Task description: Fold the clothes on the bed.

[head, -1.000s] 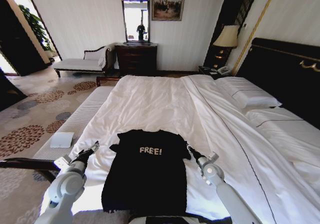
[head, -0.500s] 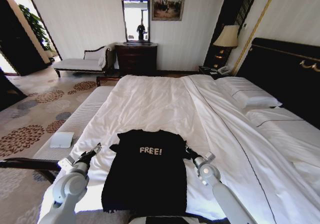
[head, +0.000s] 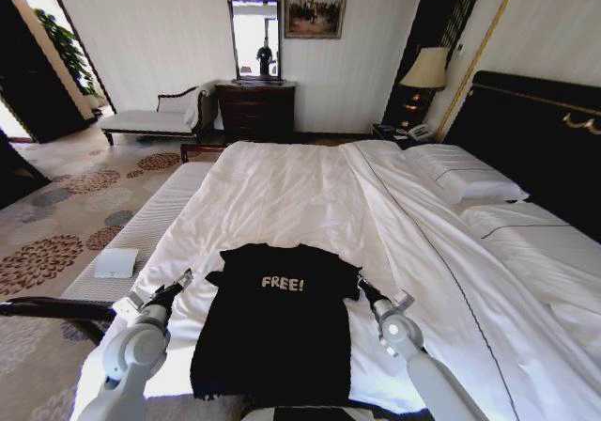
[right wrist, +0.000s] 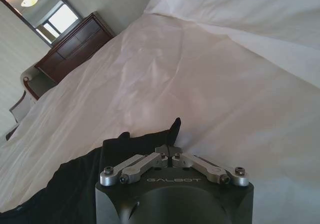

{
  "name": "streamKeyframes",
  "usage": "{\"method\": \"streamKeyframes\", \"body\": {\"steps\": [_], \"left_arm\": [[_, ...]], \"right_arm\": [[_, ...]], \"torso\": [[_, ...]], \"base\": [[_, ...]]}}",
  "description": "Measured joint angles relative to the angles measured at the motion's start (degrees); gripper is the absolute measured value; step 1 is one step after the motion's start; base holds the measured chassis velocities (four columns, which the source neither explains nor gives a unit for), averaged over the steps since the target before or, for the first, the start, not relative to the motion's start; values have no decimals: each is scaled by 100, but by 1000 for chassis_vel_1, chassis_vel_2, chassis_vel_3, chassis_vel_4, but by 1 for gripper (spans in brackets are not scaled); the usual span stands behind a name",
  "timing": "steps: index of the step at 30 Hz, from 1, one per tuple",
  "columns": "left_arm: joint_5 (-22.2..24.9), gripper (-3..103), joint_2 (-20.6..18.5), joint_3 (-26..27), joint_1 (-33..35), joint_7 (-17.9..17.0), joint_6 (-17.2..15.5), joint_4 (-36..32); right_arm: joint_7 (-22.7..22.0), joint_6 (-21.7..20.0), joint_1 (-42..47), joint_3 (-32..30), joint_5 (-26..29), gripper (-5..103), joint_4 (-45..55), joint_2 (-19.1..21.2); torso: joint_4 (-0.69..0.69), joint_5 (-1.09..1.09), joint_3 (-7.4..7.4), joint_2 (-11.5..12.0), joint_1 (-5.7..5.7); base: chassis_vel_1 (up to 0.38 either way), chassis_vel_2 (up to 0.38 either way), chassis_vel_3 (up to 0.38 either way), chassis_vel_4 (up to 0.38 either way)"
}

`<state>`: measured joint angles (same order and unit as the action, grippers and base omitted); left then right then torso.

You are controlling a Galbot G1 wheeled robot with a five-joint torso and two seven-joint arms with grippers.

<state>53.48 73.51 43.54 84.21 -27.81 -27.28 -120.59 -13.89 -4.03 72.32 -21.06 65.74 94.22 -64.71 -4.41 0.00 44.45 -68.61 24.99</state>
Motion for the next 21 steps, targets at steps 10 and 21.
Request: {"method": "streamKeyframes", "body": {"steps": [10,21], "left_arm": [[36,100,49,19,-2,-1,0,-9],[62,100,91,13,6,-1,7,-8]], "right_arm": [[-812,-30,396,-198,-65,0,689,1],[-1439,-176,531,-261,-368,0,885,116]], "torso": [[0,0,0,0,0],[0,0,0,0,0]], "base": [[0,0,0,0],[0,0,0,0]]}}
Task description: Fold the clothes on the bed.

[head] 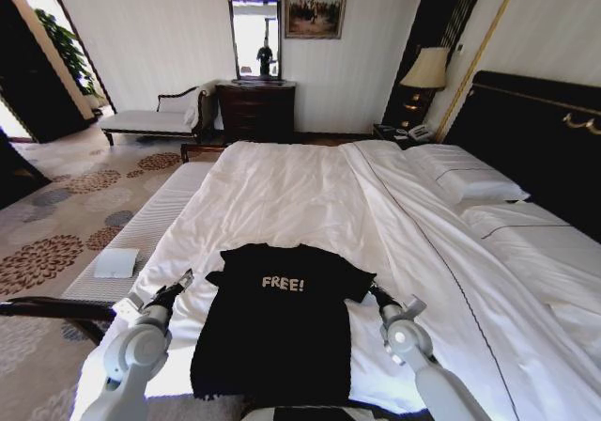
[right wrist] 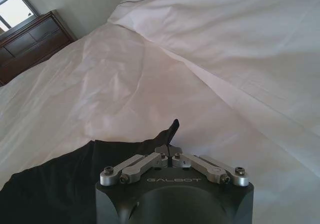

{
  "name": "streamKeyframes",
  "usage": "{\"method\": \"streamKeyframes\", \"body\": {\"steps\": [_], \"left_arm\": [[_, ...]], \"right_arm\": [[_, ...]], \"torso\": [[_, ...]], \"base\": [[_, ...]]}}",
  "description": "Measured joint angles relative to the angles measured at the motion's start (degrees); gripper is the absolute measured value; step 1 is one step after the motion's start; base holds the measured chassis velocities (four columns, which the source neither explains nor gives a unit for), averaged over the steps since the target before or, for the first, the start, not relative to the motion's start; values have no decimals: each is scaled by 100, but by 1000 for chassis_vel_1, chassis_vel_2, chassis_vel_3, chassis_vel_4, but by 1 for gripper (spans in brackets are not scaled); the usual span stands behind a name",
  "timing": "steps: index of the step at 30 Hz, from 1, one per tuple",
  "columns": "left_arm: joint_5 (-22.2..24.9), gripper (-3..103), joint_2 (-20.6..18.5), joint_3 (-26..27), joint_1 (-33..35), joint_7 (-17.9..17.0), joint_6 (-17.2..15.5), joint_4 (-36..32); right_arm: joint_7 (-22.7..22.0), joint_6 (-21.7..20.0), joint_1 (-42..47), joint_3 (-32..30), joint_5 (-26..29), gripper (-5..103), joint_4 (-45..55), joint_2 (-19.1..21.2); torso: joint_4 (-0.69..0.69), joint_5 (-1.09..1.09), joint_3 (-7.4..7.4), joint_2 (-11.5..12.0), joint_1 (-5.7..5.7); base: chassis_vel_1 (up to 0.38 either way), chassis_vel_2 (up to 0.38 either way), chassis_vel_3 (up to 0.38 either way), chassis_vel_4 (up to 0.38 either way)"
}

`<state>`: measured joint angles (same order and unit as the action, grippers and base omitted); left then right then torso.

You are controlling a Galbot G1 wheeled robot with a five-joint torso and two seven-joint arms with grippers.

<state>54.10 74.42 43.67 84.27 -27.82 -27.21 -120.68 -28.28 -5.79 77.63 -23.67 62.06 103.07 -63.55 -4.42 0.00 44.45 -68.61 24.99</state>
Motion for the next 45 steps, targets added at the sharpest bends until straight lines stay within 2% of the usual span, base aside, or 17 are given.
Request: {"method": "streamKeyframes", "body": {"steps": [8,13,15,17,21,23,26,27,30,33,37,39,42,43,45], "left_arm": [[1,100,27,-12,8,7,3,32],[4,100,4,-24,-7,9,3,37],[5,100,1,-28,-11,9,2,45],[5,100,1,-30,-11,10,2,50],[5,100,0,-27,-3,18,2,71],[5,100,-2,-23,-2,20,2,77],[8,100,-27,-4,-3,28,2,115],[8,100,-27,-4,-3,28,2,115],[8,100,-32,-6,-13,29,3,127],[8,100,-30,-16,-20,29,3,128],[5,100,-30,-16,-19,29,9,145],[4,100,-31,-12,-17,29,12,150],[2,100,-32,-4,-12,30,21,169],[2,100,-32,-4,-12,30,21,169],[-6,100,-20,-2,-9,33,26,178]], "right_arm": [[-247,-61,116,-13,-168,0,155,-53],[-189,-55,155,-6,-171,0,164,-63],[-155,-48,178,9,-122,11,169,-80],[-148,-47,200,17,-104,11,184,-84],[-136,-58,357,49,-47,32,279,-85],[-135,-60,392,51,-29,32,304,-88],[-135,-102,601,80,175,49,495,-133],[-135,-102,601,80,175,49,495,-133],[-134,-150,679,115,350,65,583,-192],[-101,-160,685,138,417,70,585,-237],[-2,-161,685,157,471,90,593,-282],[15,-162,687,161,480,90,604,-286],[40,-176,697,180,530,76,674,-305],[40,-176,697,180,530,76,674,-305],[87,-190,699,197,541,65,704,-314]], "torso": [[0,0,0,0,0],[0,0,0,0,0],[0,0,0,0,0],[0,0,0,0,0],[0,0,0,0,0],[0,-1,0,0,0],[0,-1,0,0,0],[0,-1,0,0,0],[0,-1,0,0,0],[0,0,0,0,0],[0,0,0,0,0],[0,0,0,0,0],[0,0,0,0,0],[0,0,0,0,0],[0,0,0,0,0]], "base": [[0,0,0,0],[0,0,0,0],[0,0,0,0],[0,0,0,0],[0,0,0,0],[0,0,0,0],[0,0,0,0],[0,0,0,0],[0,0,0,0],[0,0,0,0],[0,0,0,0],[0,0,0,0],[0,0,0,0],[0,0,0,0],[0,0,0,0]]}}
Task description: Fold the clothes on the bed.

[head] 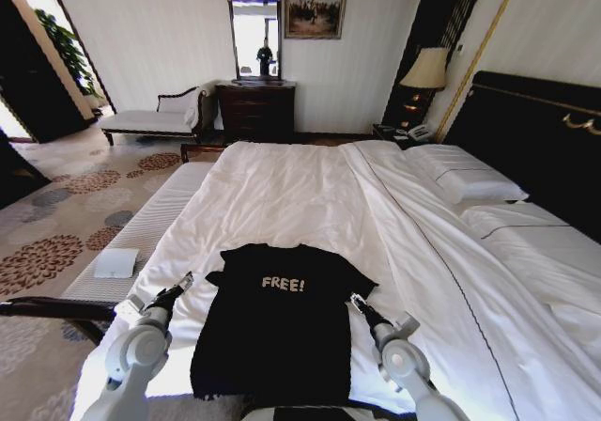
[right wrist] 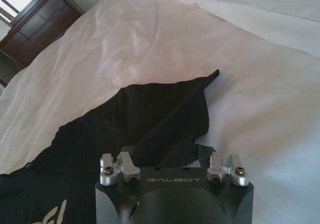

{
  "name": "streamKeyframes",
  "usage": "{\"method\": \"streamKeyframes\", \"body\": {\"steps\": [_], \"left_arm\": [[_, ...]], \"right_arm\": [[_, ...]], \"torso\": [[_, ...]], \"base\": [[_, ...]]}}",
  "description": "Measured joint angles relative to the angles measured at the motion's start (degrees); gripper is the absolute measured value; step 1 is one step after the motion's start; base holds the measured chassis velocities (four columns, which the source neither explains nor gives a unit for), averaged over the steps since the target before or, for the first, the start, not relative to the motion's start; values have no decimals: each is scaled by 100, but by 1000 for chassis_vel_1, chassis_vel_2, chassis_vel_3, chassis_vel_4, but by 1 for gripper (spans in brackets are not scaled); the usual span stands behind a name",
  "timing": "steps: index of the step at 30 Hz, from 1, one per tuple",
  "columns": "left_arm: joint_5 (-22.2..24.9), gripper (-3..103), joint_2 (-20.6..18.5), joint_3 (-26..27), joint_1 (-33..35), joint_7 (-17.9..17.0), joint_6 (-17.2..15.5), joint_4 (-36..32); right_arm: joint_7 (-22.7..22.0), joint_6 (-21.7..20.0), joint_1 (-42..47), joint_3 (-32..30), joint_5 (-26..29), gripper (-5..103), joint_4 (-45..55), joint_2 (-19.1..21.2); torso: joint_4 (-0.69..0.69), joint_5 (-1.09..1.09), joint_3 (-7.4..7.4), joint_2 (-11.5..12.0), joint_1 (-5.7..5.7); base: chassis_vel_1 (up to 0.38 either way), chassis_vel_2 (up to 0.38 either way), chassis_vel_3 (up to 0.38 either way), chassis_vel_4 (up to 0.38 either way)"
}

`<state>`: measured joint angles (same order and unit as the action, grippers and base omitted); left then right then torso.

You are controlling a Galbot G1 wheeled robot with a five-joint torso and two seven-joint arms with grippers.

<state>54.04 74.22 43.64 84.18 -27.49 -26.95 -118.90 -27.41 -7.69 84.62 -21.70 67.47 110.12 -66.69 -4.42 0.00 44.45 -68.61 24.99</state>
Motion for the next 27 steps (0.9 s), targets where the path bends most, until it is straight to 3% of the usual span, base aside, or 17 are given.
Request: {"method": "streamKeyframes", "body": {"steps": [3,6,9,12,17,24,27], "left_arm": [[-13,100,16,0,9,2,5,8],[-17,100,24,7,25,4,8,9],[-17,100,22,26,31,5,9,9],[-11,100,3,58,36,6,10,8],[-7,100,12,72,43,8,14,21],[-10,100,39,60,41,9,16,25],[-12,100,38,58,39,8,16,24]], "right_arm": [[68,-2,-25,19,-5,59,1,-9],[58,-10,-35,25,-3,42,61,-6],[-11,-34,20,26,20,37,199,49],[-108,-94,171,-24,224,21,601,305],[-252,-121,328,-187,457,14,1041,621],[-401,-122,400,-193,296,24,930,652],[-446,-123,377,-98,178,40,721,545]], "torso": [[0,0,0,0,0],[0,1,0,0,0],[0,1,0,0,0],[0,0,0,0,0],[0,0,0,0,0],[0,0,0,0,0],[0,0,0,0,0]], "base": [[0,0,0,0],[0,0,0,0],[0,0,0,0],[0,0,0,0],[0,0,0,0],[0,0,0,0],[0,0,0,0]]}}
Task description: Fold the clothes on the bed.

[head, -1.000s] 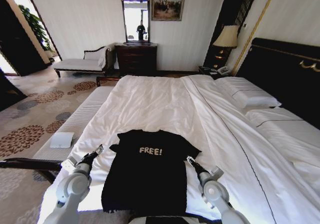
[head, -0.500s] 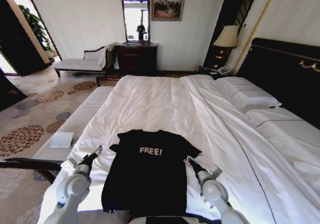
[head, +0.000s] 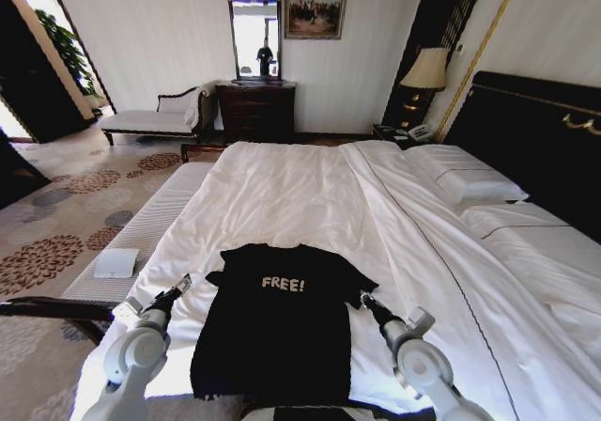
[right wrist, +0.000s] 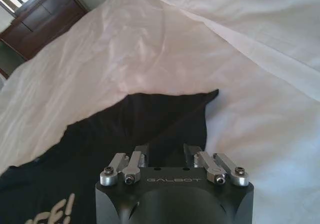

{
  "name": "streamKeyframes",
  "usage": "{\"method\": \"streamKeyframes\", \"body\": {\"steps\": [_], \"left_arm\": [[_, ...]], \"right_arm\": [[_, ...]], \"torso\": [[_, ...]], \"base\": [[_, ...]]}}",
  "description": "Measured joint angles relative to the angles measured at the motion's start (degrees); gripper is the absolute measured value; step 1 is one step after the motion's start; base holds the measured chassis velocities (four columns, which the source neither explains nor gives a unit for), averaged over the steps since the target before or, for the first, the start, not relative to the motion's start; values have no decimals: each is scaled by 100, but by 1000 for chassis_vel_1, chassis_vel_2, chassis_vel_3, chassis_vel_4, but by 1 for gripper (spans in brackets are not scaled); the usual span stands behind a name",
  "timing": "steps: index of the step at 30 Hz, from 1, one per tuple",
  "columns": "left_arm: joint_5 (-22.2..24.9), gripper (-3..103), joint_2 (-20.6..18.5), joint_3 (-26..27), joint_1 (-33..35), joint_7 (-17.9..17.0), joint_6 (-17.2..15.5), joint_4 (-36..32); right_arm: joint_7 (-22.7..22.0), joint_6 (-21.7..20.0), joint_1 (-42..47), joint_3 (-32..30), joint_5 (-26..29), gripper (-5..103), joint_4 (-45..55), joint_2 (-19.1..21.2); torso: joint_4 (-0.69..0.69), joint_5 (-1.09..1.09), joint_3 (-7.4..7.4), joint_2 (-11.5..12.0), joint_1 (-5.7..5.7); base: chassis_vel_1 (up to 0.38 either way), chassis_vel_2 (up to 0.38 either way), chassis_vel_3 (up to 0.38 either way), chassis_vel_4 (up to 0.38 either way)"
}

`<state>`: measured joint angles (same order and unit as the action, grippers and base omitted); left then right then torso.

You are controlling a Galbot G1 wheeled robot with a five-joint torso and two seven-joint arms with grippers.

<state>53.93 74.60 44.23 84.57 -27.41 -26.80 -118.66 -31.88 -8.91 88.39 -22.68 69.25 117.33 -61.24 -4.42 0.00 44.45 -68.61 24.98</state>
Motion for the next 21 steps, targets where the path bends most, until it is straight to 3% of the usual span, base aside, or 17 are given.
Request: {"method": "streamKeyframes", "body": {"steps": [2,4,7,10,15,19,21], "left_arm": [[-1,100,-4,3,1,-1,0,0],[-2,100,-6,5,4,-2,0,0],[-4,100,-8,6,6,-2,0,8],[-5,100,-7,5,-4,-3,0,23],[-19,100,32,-36,-41,-9,0,59],[-35,100,54,-59,-65,-11,0,87],[-48,100,57,-62,-71,-12,0,104]], "right_arm": [[0,0,-65,68,-113,51,-206,-97],[0,0,-100,89,-128,51,-295,-132],[5,3,-164,113,-126,68,-445,-186],[20,7,-170,123,-125,73,-494,-196],[108,46,-219,148,-116,96,-618,-231],[180,76,-247,159,-67,87,-636,-242],[208,89,-264,172,-62,76,-648,-254]], "torso": [[0,0,0,0,0],[0,1,0,0,0],[0,0,0,0,0],[0,0,0,0,0],[0,0,0,0,0],[0,0,0,0,0],[0,0,0,0,0]], "base": [[0,0,0,0],[0,0,0,0],[0,0,0,0],[0,0,0,0],[0,0,0,0],[0,0,0,0],[0,0,0,0]]}}
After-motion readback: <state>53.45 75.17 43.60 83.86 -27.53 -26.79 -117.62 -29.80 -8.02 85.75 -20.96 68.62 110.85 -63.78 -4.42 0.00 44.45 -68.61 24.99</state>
